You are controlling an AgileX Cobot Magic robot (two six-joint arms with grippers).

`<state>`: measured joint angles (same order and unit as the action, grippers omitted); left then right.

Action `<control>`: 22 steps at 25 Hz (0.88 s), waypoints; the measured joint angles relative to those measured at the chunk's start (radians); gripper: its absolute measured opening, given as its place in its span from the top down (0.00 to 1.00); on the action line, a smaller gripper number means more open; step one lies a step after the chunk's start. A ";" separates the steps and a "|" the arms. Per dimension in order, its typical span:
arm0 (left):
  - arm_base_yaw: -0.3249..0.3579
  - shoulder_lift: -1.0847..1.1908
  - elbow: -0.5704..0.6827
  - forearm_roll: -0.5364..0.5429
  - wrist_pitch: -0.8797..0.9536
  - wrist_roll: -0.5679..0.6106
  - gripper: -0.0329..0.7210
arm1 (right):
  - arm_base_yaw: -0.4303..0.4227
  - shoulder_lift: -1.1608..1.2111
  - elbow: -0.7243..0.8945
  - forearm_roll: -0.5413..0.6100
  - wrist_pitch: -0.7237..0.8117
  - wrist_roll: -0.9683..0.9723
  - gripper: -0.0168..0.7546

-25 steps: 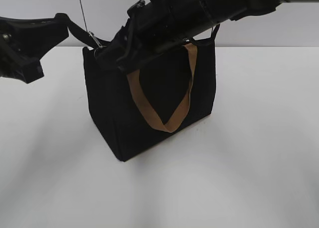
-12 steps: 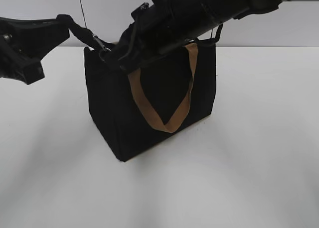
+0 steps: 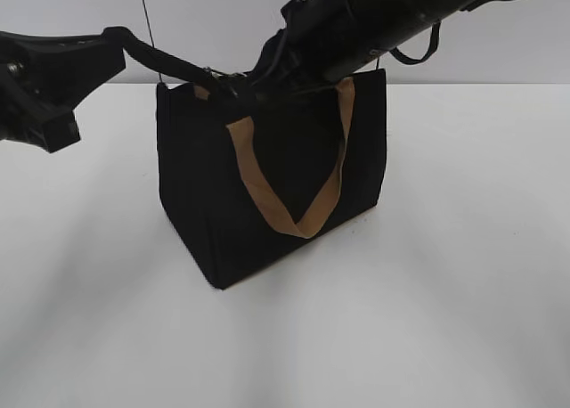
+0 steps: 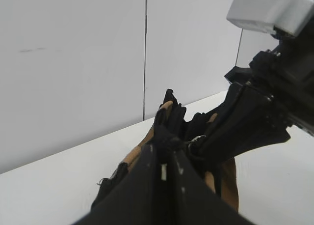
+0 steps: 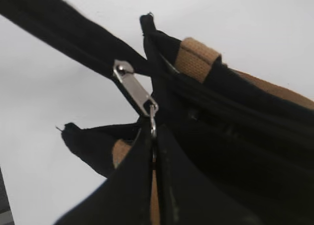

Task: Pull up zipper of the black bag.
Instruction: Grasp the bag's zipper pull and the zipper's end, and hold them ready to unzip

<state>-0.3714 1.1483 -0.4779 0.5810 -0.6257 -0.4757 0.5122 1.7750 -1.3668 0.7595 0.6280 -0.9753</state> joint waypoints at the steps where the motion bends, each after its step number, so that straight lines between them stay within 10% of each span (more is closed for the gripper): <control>1: 0.000 0.000 0.000 0.000 0.000 0.000 0.93 | -0.006 0.000 0.000 -0.010 0.000 0.012 1.00; 22: 0.000 -0.019 0.000 -0.026 0.110 0.000 0.93 | -0.057 -0.001 -0.075 -0.139 0.027 0.183 1.00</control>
<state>-0.3714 1.1293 -0.4779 0.5547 -0.5153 -0.4757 0.4548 1.7735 -1.4414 0.6208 0.6545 -0.7928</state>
